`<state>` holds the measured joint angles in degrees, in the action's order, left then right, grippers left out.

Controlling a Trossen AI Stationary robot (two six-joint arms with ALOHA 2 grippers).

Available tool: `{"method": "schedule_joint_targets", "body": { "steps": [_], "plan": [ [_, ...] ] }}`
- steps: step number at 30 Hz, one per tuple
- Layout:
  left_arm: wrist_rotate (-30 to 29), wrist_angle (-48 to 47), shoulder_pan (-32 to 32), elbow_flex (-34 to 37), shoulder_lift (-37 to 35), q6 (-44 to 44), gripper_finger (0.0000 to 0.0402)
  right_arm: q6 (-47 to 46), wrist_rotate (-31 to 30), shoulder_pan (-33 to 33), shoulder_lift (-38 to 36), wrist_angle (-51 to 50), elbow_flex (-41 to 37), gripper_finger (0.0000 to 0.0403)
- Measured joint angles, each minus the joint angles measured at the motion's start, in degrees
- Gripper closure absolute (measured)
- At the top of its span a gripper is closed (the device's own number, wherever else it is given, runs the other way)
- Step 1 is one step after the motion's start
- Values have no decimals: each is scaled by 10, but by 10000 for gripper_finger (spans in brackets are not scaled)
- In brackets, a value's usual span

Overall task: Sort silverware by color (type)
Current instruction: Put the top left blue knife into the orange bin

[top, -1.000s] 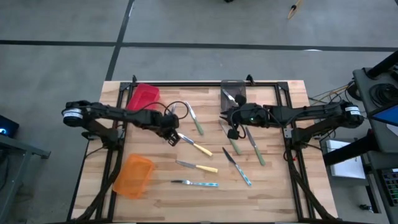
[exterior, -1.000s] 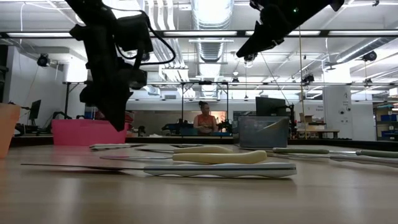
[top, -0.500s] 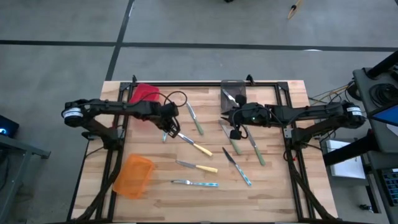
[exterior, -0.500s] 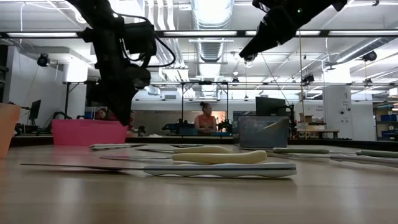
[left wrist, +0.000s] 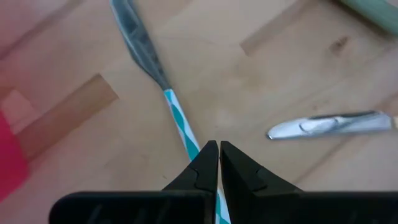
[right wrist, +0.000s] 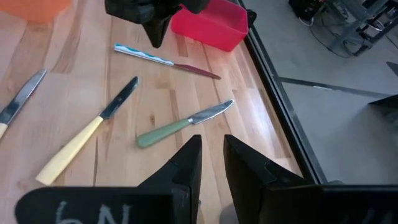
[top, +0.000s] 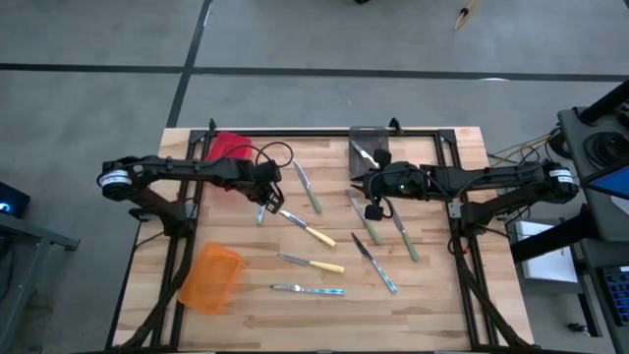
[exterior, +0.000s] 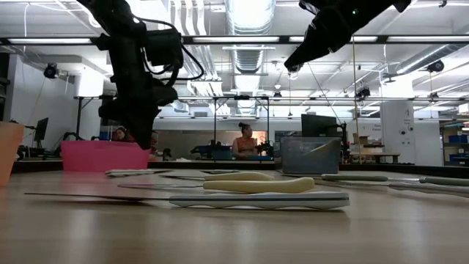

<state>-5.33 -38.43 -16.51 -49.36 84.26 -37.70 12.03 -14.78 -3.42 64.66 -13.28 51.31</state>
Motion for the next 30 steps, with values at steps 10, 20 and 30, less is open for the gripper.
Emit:
{"method": "schedule_joint_targets", "body": {
  "steps": [10, 20, 30],
  "plan": [
    [-23, 4, -1, 0, 39, -19, 389, 2, 0, 0, 0, 0, 0, 344],
    [-25, 11, -1, 0, 69, -18, 294, 5, -1, 0, 0, 2, 0, 344],
    [-28, 37, -1, -1, 113, -18, 251, 5, -2, 0, 0, 2, 0, 344]
  ]
}}
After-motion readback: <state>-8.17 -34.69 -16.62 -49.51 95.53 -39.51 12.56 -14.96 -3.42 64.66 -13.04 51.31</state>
